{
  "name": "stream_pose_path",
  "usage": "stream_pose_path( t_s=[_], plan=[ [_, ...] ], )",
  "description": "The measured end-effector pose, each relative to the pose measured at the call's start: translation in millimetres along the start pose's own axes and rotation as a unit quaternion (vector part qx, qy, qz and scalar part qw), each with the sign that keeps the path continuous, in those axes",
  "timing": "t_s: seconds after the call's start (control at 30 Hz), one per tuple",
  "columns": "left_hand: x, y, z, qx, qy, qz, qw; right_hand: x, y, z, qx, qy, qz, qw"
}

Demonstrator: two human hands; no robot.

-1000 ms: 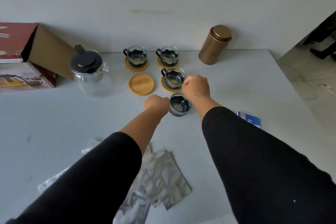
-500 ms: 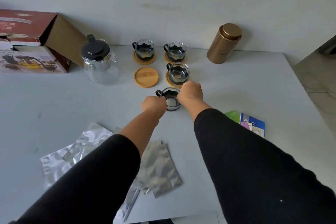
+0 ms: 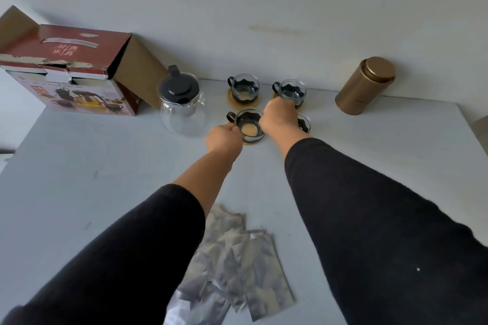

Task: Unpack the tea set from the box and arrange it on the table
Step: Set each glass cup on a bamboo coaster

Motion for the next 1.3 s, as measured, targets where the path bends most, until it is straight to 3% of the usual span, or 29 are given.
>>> stream_pose_path(
  t_s=[0.97,1.3],
  plan=[
    [-4,39,-1,0.009,0.007,-0.010,1.000,-26,40,11,-0.013,-0.021,0.016,1.000],
    [-7,43,5,-0.018,0.061,-0.036,0.997,-29,39,8,0.012,-0.039,0.038,0.998]
  ],
)
Point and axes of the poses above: each hand's wrist, its own y-axis towards the middle knuckle, its own x-axis out of the back of the hand, z = x × y, the point moved 1 cm from there along y, towards the middle knuckle, and after that the axes turned 10 degrees about -y, right-handed, at the moved point
